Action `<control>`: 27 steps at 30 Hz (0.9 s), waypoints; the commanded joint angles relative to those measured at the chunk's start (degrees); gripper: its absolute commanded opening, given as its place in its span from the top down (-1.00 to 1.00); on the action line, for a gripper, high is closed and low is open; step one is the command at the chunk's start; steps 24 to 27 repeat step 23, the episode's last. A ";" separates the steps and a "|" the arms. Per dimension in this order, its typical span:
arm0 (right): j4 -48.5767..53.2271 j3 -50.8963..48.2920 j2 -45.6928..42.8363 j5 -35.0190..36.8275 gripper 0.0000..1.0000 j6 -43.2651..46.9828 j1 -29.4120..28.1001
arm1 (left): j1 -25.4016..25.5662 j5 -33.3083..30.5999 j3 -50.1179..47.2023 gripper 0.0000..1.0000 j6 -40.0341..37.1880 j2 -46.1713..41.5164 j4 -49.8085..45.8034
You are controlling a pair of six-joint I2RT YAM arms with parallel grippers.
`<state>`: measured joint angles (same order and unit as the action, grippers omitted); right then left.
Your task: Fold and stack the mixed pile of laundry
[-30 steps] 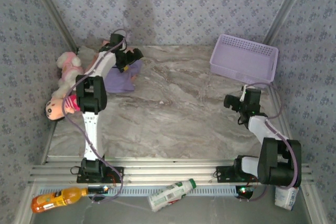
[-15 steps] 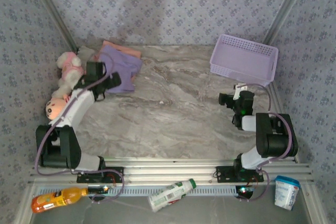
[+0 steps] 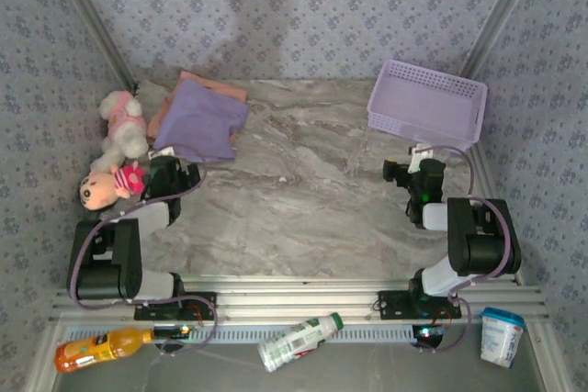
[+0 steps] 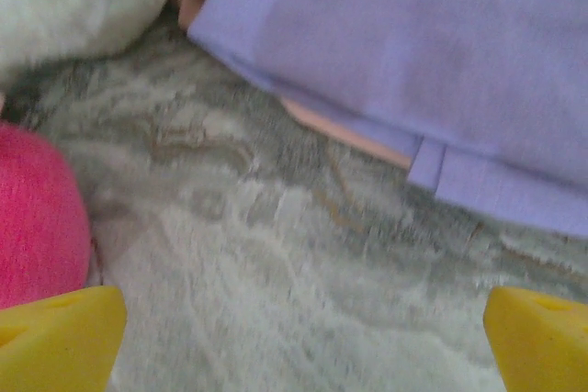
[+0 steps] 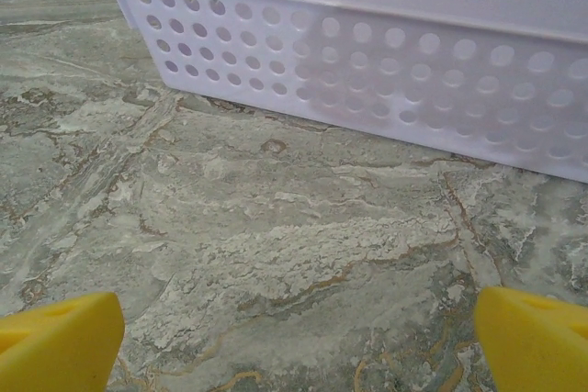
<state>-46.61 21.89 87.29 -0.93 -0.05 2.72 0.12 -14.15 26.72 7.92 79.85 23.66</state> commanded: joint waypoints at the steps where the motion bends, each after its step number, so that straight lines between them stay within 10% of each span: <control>1: -1.55 0.13 0.34 1.01 -0.99 1.19 -0.26 | 0.33 2.56 -0.94 -0.99 -4.90 3.80 15.01; 4: -1.46 0.08 0.39 1.12 -1.00 1.27 -0.27 | 0.58 1.78 -4.60 -1.00 -4.91 8.35 26.79; 27: -1.39 0.10 0.38 1.80 -1.00 1.55 -0.78 | 0.67 1.35 -4.02 -0.99 -4.91 7.95 25.03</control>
